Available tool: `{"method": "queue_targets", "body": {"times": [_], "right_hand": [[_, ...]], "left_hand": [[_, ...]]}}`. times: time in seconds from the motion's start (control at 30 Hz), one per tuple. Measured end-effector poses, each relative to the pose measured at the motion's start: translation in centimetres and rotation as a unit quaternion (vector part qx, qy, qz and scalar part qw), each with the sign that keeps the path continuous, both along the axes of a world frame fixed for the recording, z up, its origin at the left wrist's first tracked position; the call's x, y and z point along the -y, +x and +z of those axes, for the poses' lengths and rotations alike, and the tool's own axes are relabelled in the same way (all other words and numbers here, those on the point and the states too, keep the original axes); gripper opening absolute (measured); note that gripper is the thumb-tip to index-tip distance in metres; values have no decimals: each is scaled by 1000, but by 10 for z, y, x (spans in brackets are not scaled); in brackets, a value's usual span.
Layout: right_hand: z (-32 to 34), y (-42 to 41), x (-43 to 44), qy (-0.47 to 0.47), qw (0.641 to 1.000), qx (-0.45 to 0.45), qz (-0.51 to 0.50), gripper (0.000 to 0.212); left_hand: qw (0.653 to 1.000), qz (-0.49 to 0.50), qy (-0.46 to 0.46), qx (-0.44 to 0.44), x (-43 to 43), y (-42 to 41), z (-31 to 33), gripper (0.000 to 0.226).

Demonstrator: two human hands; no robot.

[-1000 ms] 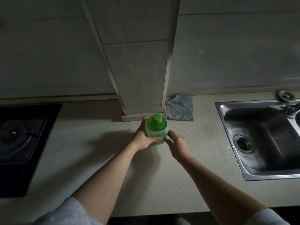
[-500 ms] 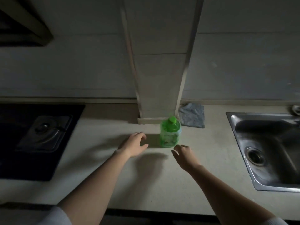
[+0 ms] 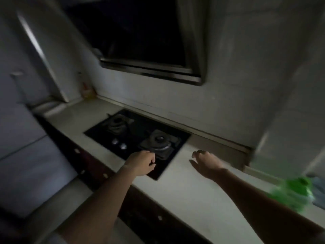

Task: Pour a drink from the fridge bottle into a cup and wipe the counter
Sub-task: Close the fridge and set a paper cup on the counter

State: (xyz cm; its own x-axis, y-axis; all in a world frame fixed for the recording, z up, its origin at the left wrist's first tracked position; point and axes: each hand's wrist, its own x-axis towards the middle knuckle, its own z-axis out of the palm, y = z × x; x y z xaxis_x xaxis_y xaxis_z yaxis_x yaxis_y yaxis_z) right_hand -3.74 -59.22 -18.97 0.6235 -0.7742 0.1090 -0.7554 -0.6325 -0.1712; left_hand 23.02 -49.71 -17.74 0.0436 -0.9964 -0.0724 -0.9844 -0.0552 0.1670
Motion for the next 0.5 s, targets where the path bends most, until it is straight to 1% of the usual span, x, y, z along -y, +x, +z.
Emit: {"method": "queue_targets", "body": {"times": [0.1, 0.27, 0.4, 0.5], "right_hand": [[35, 91, -5, -25, 998, -4, 57, 33], [89, 226, -34, -49, 987, 7, 156, 32], [125, 318, -53, -70, 970, 6, 234, 30], [145, 385, -58, -106, 950, 26, 294, 31]], "left_hand": [[998, 48, -12, 47, -50, 83, 32, 20], [990, 115, -22, 83, -139, 194, 81, 18], [973, 184, -34, 131, -195, 262, 115, 21], [958, 249, -41, 136, -230, 313, 135, 20]]}}
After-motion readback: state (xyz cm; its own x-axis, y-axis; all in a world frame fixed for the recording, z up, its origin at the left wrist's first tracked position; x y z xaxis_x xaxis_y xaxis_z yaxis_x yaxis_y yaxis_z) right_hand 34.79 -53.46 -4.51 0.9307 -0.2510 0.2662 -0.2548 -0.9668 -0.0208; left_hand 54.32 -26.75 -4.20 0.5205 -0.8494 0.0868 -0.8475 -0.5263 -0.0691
